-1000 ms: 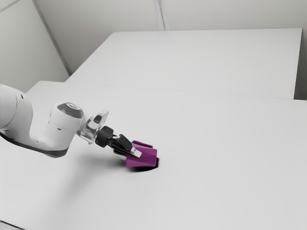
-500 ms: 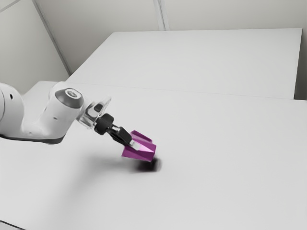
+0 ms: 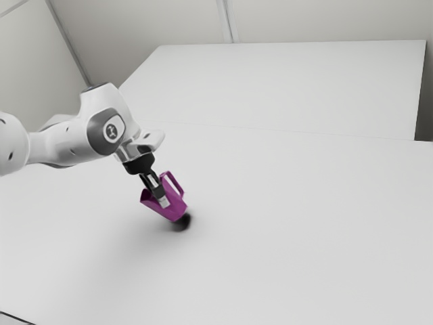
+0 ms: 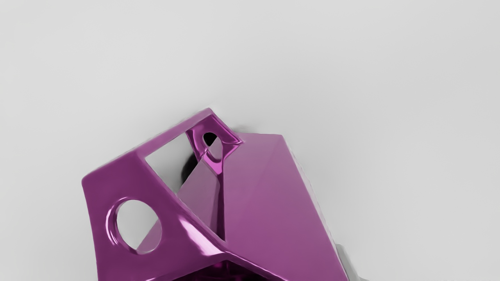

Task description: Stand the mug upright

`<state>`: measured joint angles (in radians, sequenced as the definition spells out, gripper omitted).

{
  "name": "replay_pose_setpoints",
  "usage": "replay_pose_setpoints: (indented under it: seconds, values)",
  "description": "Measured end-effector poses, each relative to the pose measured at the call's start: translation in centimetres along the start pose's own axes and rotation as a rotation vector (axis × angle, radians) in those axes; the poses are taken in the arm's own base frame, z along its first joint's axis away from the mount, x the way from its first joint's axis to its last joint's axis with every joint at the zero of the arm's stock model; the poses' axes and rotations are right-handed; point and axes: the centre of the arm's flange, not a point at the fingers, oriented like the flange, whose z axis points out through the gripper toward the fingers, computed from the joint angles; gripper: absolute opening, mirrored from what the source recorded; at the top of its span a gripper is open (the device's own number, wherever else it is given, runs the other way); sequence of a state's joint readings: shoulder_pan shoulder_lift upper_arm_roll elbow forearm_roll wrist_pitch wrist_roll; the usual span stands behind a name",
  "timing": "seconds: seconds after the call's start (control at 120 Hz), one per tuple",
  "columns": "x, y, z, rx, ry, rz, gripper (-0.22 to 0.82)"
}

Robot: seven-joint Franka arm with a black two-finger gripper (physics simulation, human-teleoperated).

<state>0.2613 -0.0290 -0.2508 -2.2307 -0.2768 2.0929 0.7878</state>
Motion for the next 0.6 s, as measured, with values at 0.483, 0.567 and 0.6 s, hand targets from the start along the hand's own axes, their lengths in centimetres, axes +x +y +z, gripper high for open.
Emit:
replay_pose_setpoints:
  seconds: [0.483, 0.567, 0.6]
  values:
    - [1.0, 1.0, 0.8, 0.179, -0.114, 0.079, -0.18]
    - [1.2, 1.2, 1.0, 0.201, -0.134, 0.097, -0.18]
    - [1.2, 1.3, 1.2, 0.204, -0.14, 0.1, -0.18]
